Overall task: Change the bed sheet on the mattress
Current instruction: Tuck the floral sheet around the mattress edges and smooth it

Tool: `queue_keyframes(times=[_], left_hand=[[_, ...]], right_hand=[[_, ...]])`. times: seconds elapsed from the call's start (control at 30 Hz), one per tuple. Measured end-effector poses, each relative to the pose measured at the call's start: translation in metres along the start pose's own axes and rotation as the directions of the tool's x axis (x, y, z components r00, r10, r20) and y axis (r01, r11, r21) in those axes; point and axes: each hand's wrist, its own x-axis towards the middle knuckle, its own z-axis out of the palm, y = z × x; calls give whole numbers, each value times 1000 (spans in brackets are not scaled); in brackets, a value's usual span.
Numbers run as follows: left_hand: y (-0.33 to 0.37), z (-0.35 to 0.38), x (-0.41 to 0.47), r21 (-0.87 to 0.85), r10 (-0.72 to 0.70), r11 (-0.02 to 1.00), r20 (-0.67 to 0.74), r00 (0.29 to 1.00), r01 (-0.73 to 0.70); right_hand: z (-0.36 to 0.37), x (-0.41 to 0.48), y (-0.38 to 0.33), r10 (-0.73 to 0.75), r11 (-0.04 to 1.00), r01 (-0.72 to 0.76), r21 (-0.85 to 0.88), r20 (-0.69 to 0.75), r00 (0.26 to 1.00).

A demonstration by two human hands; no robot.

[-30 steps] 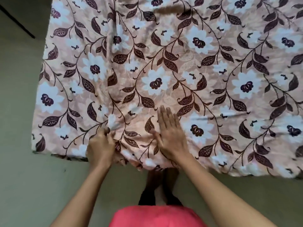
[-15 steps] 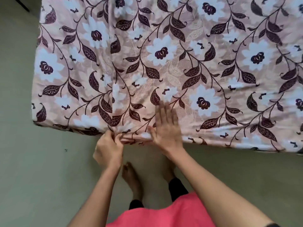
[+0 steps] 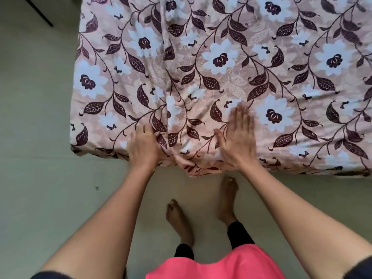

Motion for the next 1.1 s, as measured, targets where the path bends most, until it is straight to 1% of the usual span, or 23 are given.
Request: queue_keyframes(times=[0.07,0.13,0.17,0.23,0.27,0.3,0.37,0.4,0.43,0.47,0.53,0.57,0.6,0.67,0.73,0.87,0.9,0.93,0.97,1.0,1.03,1.07,1.1], left_hand=[[0,-2,3,22,75,997,-2,997,-75],[-12,-6,4,51,99,994,-8,995,-99],[-24,-9,5,62,55,997,-17,998,-53],[-58,-19,11,35,-110,993,-83,991,113],[-77,-23,15,30,-145,988,-119,982,149],[-90,-25,20,51,-116,991,-140,983,124],[-105,-27,28,64,7,998,-150,989,2],[-104,-27,30,16,24,1000,-158,987,-22],[-103,-27,31,-52,-6,999,-169,986,-2],[-100,-28,32,-132,-77,990,-179,981,54],[-103,-28,35,-265,-261,943,-209,942,202],[-107,-28,36,-277,-302,932,-231,925,235],[-114,-28,39,-253,-309,935,-240,920,248],[-122,-28,45,-152,-251,963,-215,944,222],[-129,-27,48,-43,-148,989,-181,972,143],[-136,-31,56,79,51,996,-117,992,-42],[-140,-32,57,92,60,995,-125,990,-49],[-148,-34,58,81,9,997,-157,988,4],[-159,-37,60,35,-105,993,-202,974,114],[-173,-41,63,-27,-247,968,-241,939,248],[-189,-43,67,-78,-366,931,-244,898,358],[-204,-45,70,-91,-414,910,-232,880,404],[-217,-46,74,-67,-397,918,-219,891,392]], right_hand=[[7,-1,-45,-76,997,76,-16,-5,997],[15,-5,-89,-151,988,151,3,62,987],[16,-5,-106,-183,983,181,24,99,978],[15,-7,-127,-263,964,253,86,132,956],[13,-7,-131,-301,951,290,106,109,947],[14,-7,-127,-328,942,322,100,56,943],[13,-5,-113,-292,951,297,82,-68,954],[10,-3,-101,-240,966,247,71,-97,966],[8,0,-90,-174,982,180,62,-92,980],[5,2,-79,-107,993,109,49,-45,993],[2,6,-68,-10,1000,11,-15,46,999],[3,8,-70,9,999,-7,-37,52,999],[5,11,-79,2,999,-1,-43,38,999],[11,15,-108,-60,997,61,-43,5,998],[21,13,-149,-158,987,158,-26,-5,987],[41,-10,-216,-292,955,292,56,-5,956],[44,-16,-224,-321,945,320,65,-1,947],[44,-22,-228,-363,930,362,61,15,932],[45,-27,-227,-416,909,414,56,28,909],[44,-30,-223,-465,884,463,59,29,885],[43,-30,-215,-508,860,506,59,19,861],[39,-29,-207,-536,843,535,50,0,844],[34,-25,-200,-543,839,544,34,-30,839]])
